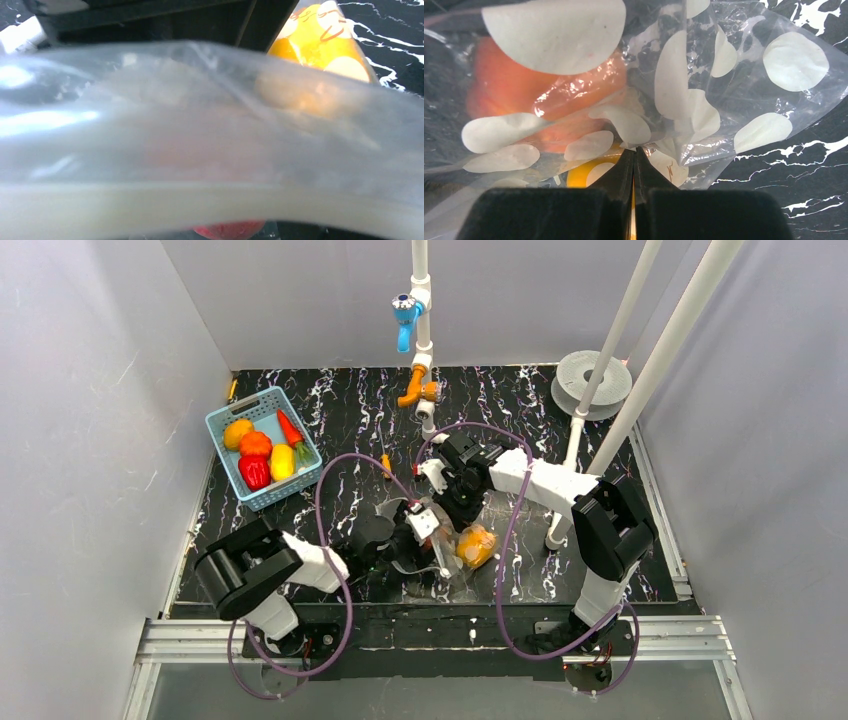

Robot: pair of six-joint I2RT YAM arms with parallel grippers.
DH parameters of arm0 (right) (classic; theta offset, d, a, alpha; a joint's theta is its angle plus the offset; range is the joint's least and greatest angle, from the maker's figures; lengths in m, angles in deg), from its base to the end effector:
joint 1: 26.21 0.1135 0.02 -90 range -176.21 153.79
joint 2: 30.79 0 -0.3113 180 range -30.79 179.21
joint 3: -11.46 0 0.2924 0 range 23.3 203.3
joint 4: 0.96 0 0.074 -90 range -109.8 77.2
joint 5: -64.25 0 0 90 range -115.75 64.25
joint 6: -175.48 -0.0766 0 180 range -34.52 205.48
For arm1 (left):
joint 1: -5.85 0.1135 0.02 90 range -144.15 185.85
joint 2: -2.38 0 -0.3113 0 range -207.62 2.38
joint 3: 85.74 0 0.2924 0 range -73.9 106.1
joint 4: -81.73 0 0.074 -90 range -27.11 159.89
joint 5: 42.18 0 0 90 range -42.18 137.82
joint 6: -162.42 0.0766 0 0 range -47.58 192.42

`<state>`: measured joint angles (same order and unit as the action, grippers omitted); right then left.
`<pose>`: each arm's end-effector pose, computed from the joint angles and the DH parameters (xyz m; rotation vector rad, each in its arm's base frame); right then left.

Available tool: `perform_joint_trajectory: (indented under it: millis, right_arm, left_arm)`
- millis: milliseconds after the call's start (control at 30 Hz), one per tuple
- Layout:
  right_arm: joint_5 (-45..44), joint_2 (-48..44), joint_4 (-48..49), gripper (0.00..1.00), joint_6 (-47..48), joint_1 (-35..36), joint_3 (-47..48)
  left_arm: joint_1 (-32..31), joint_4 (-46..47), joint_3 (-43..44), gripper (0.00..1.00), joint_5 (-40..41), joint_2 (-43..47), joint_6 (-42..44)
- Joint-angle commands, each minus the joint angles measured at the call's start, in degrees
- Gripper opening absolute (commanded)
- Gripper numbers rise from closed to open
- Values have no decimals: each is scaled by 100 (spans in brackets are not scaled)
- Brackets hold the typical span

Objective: Open the zip-top bag and remove the fake food
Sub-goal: Pick up the fake fruit from the zipper food storage bag.

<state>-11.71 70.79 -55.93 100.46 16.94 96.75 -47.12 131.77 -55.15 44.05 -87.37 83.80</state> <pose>0.2870 0.2945 0.1960 -1.4349 2.4625 0.4548 0.1869 -0.2562 0.1499 0.9820 1.4680 -0.5885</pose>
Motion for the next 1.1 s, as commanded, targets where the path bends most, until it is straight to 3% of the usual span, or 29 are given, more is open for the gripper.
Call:
perform_joint_trajectory:
  millis: [0,133,200,400,600,900,1067]
  right_arm:
    - [-46,-189,40,1,30,17,171]
    - [0,-278,40,1,64,-7,147]
    - [40,-330,38,1,91,-25,131]
    - [226,-427,16,1,164,-53,108]
    - [292,-450,-3,1,197,-53,117]
    - [309,-510,12,1,216,-79,95]
    - [322,-531,14,1,221,-81,99]
  left_arm:
    - [24,-469,-128,59,105,662,47]
    - [24,-888,-224,29,74,1312,-85]
    - [23,-1238,-256,23,92,1724,-170]
    - [36,-2902,-153,14,79,3344,-564]
    - [75,-4805,278,12,291,4380,-1070]
    - [214,-7229,1405,5,967,4949,-1783]
    - [797,-8232,2174,1,457,4884,-2082]
